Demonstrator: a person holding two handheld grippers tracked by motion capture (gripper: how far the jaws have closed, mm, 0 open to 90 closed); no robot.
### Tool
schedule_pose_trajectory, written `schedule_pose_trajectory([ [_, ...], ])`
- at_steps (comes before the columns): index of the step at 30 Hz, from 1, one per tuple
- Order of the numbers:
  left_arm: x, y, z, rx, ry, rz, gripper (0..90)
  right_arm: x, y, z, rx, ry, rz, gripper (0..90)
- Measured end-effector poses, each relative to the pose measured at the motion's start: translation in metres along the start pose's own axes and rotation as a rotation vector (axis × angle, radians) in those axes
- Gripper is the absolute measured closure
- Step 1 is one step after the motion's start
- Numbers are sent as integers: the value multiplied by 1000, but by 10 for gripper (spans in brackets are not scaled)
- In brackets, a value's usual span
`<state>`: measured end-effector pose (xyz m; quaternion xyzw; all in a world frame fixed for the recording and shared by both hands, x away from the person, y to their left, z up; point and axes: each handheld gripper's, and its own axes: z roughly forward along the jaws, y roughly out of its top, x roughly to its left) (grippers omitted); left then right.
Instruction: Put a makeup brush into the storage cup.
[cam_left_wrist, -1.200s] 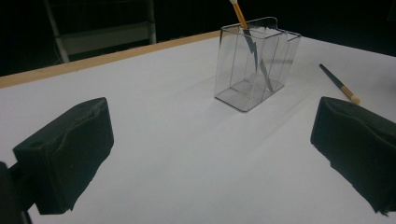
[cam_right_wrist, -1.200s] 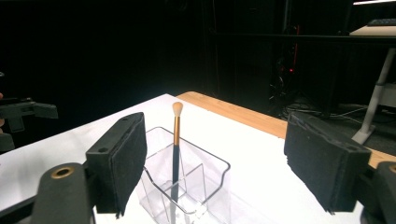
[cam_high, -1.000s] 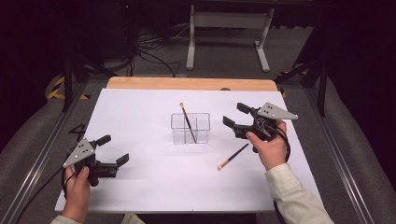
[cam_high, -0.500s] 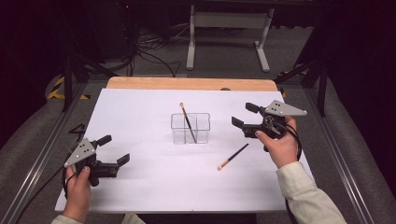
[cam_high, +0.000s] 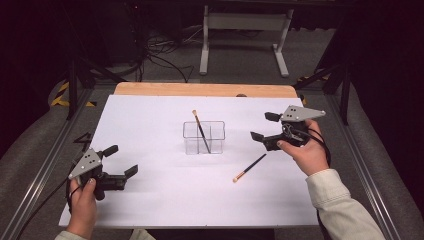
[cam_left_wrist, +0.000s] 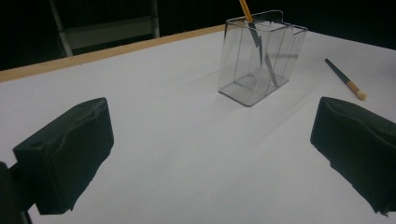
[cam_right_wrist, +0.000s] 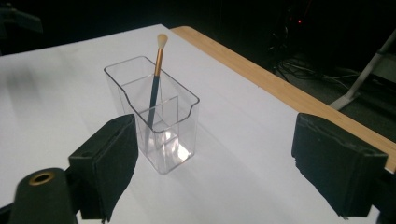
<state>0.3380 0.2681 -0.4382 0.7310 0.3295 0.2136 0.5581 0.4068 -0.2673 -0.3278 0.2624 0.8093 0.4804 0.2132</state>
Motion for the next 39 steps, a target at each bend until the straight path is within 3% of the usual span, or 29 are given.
schedule_pose_trajectory([
  [9, 0, -1, -1, 4, 1, 5, 4, -3, 5, -2, 117, 27, -85, 158],
  [13, 0, -1, -2, 3, 3, 3, 3, -3, 7, -2, 134, 38, -112, 156],
  [32, 0, -7, -15, 12, 28, -7, 3, -5, 17, 11, 333, 103, -248, 111],
  [39, 0, -7, -17, 11, 35, -11, 3, -2, 21, 14, 382, 127, -286, 111],
])
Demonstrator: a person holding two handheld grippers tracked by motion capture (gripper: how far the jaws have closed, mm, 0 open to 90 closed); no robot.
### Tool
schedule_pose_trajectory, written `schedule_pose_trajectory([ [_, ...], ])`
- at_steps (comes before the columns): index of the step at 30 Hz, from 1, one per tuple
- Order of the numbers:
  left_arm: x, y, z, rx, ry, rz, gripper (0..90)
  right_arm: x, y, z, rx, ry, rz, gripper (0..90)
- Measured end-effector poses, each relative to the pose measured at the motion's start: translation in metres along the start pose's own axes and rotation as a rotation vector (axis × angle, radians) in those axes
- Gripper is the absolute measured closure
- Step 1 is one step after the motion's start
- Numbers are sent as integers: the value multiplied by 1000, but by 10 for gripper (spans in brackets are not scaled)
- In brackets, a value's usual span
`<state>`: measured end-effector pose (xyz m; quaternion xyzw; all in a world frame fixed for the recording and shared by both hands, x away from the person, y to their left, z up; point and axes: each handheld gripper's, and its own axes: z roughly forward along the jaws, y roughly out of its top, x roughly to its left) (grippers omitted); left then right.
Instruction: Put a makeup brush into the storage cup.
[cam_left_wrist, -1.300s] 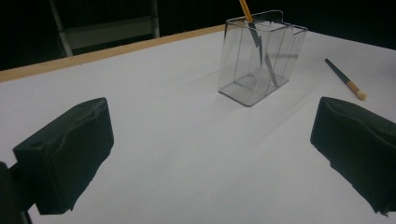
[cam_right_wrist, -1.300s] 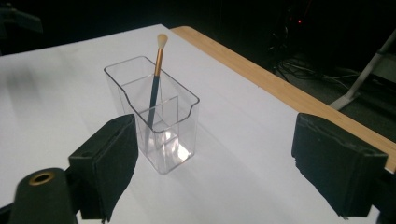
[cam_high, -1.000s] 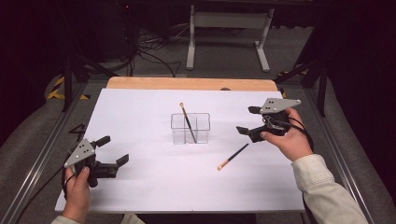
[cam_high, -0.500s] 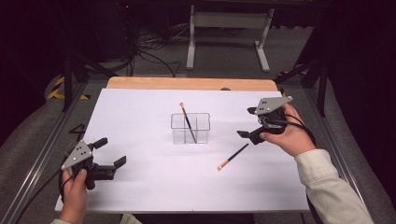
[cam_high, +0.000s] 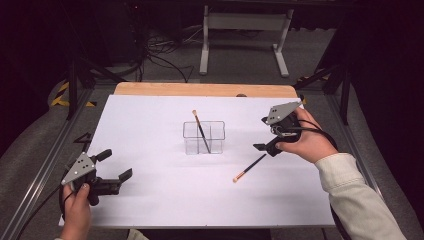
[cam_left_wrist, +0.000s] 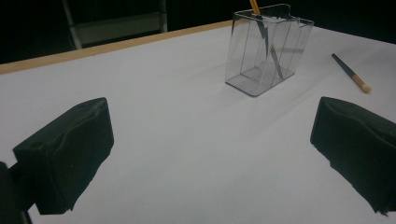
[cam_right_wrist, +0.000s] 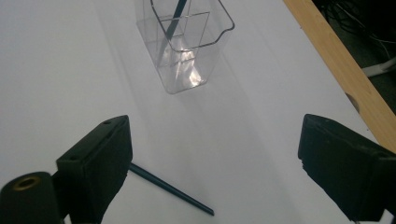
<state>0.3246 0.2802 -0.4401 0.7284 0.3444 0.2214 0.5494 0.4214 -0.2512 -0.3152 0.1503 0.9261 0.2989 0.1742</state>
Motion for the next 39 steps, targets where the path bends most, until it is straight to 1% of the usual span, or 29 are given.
schedule_pose_trajectory([
  [3, 0, 0, 0, 1, 0, 4, 4, 1, 1, 1, 9, 10, -11, 112],
  [5, 0, -1, -1, -1, 2, 3, 4, 2, 2, 2, 23, 23, -26, 115],
  [6, 0, -1, -1, 0, 2, -1, 4, 2, 2, 3, 29, 33, -28, 114],
  [8, 0, -1, -2, 8, 9, 6, 3, 2, 2, 5, 38, 43, -36, 115],
  [10, 0, -2, -4, 14, 9, -1, 4, 3, 2, 8, 44, 50, -40, 115],
  [12, 0, -2, -4, 8, 12, 2, 4, 3, 1, 10, 50, 57, -45, 114],
  [20, 0, -3, -4, 9, 7, 1, 4, 3, -5, 21, 78, 80, -33, 113],
  [30, 0, -2, -2, 9, 2, 0, 3, 8, -9, 36, 133, 110, -46, 113],
  [36, 0, -1, 0, 10, -3, 2, 4, 11, -10, 43, 157, 128, -55, 113],
  [39, -1, -1, 0, 7, -4, -2, 4, 12, -11, 46, 161, 134, -50, 113],
])
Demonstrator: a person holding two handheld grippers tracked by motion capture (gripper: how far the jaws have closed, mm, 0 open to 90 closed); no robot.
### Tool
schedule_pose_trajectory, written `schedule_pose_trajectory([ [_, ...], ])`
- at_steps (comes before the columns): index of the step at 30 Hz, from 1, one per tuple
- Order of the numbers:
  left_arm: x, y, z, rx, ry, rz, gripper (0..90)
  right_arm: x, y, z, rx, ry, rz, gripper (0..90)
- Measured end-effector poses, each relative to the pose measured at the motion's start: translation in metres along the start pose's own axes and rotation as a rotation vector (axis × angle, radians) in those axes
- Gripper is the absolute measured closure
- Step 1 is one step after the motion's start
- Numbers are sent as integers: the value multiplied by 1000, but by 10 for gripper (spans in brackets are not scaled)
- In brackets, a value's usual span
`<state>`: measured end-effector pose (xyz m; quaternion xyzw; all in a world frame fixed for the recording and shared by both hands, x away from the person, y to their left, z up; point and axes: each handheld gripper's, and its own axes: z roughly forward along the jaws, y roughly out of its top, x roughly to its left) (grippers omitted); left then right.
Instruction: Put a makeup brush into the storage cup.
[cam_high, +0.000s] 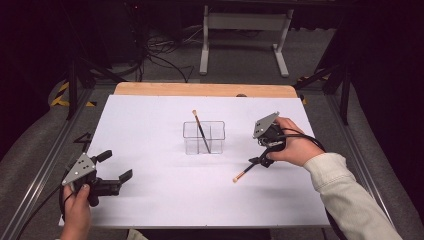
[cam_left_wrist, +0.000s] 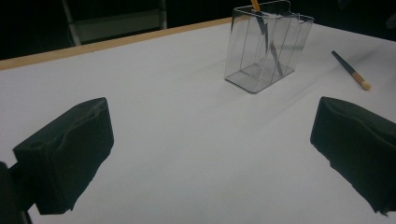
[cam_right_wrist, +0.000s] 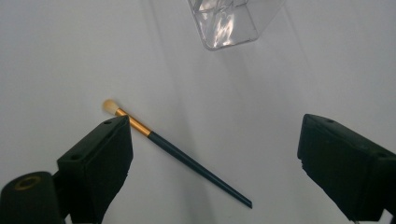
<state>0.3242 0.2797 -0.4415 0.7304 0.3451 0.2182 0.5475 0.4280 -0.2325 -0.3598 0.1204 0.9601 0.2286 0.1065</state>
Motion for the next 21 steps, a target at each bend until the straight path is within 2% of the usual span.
schedule_pose_trajectory([
  [10, 0, 1, 1, 3, -4, 6, 4, 1, -4, 12, 51, 34, 0, 118],
  [21, 0, 1, 1, 0, -4, 6, 3, 3, -6, 26, 73, 59, -13, 117],
])
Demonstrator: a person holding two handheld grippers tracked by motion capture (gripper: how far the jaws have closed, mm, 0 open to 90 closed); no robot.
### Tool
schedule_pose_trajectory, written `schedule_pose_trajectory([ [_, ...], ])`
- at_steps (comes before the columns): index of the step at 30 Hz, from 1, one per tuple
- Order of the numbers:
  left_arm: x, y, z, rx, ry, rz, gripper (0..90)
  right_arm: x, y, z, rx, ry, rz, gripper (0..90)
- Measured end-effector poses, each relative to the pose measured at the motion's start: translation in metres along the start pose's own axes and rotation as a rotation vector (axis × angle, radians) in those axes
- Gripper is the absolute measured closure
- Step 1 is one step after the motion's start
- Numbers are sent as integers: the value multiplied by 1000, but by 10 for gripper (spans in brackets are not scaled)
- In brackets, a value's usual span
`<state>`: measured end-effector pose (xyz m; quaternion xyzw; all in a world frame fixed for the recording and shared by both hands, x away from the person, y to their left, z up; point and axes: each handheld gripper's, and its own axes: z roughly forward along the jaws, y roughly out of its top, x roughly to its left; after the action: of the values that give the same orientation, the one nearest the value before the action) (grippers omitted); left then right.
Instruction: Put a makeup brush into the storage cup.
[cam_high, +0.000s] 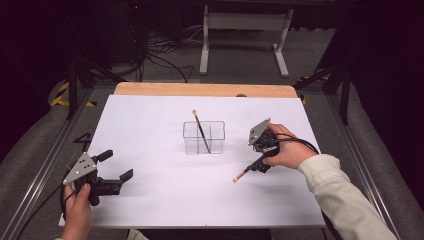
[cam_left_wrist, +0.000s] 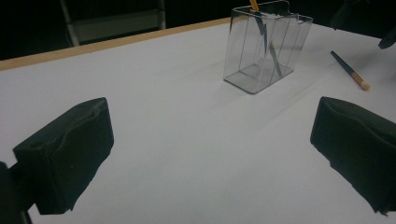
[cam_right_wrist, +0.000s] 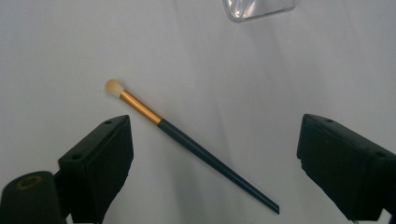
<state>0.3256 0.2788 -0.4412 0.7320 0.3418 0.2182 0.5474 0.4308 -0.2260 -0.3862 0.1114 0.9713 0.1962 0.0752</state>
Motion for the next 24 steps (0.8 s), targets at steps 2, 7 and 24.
schedule_pose_trajectory([
  [2, 0, 0, 0, 0, 0, 0, 4, 1, 0, 2, 9, 12, 2, 117],
  [7, 0, 0, 0, 0, 0, -1, 4, 1, -1, 7, 23, 23, 1, 115],
  [24, 0, 0, 0, 1, 0, 1, 3, 3, -2, 19, 100, 35, -59, 182],
])
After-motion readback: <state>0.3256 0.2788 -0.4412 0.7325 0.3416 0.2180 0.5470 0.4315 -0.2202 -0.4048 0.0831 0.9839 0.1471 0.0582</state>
